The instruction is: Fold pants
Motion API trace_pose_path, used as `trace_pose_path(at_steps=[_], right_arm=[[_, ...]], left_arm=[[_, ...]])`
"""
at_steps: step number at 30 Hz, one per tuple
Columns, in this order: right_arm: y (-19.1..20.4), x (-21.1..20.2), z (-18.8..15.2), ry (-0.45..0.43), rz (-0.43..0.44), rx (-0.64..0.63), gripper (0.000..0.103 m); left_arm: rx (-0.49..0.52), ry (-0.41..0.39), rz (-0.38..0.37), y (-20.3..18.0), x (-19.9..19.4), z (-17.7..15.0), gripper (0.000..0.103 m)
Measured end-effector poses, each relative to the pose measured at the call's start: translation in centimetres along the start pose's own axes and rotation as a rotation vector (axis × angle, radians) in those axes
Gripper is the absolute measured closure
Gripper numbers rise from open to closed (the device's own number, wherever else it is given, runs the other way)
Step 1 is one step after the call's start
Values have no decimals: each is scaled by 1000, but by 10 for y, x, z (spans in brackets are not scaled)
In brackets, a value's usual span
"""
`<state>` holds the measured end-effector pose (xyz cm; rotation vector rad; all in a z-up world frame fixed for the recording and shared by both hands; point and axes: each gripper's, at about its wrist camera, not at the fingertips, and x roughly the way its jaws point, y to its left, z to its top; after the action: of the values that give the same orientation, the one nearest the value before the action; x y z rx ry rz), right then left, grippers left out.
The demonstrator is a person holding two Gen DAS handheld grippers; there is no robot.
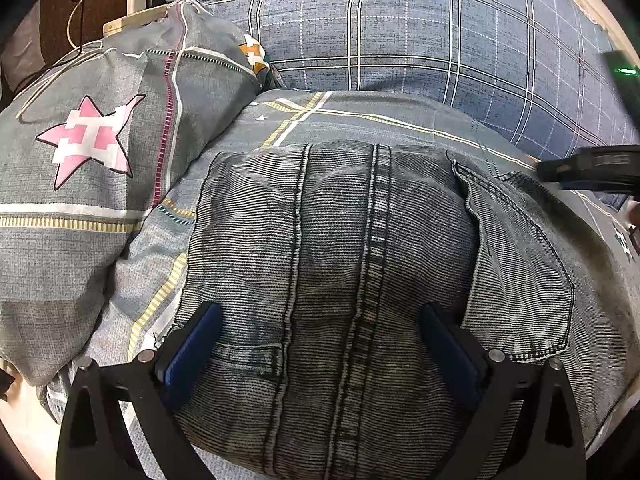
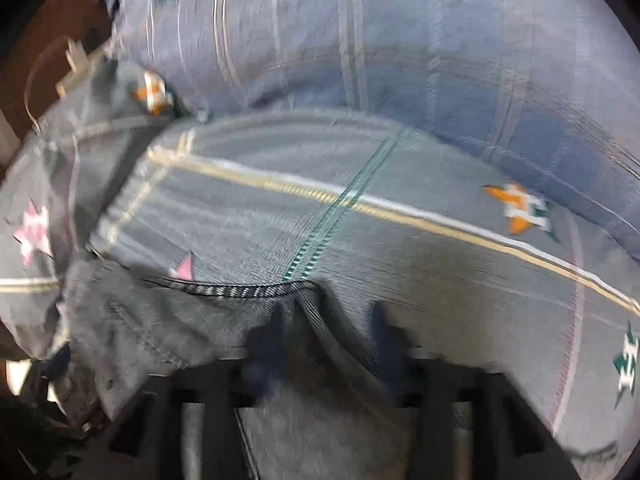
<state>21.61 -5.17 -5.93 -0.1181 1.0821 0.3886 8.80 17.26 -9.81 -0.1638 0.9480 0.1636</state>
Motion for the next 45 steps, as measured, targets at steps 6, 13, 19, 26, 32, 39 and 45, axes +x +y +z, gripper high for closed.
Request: trace_pose_path(at_steps=[6, 13, 19, 26, 32, 39, 45], right_arm=[[-3, -73, -67, -95, 79, 101, 43], [-56, -47, -153, 23, 101, 308, 36], [-54, -104, -159, -149, 160, 284, 36], [-106, -67, -191, -86, 165, 406, 14], [-128, -148, -232, -319, 243, 469, 14], [-208, -156, -347, -253, 286, 844, 14], [-264, -149, -382, -235, 257, 1063, 14]], left_arm=[[-6, -11, 15, -1, 0, -2, 3], [-4, -27, 37, -4, -1, -5, 3], [-9, -36, 52, -5, -2, -5, 2], [-17, 11, 80, -9, -6, 3, 3], [-22, -85, 44, -26, -61, 12, 3], [96, -48, -101, -110, -65, -5, 3], [195, 15, -183, -177, -52, -24, 3]])
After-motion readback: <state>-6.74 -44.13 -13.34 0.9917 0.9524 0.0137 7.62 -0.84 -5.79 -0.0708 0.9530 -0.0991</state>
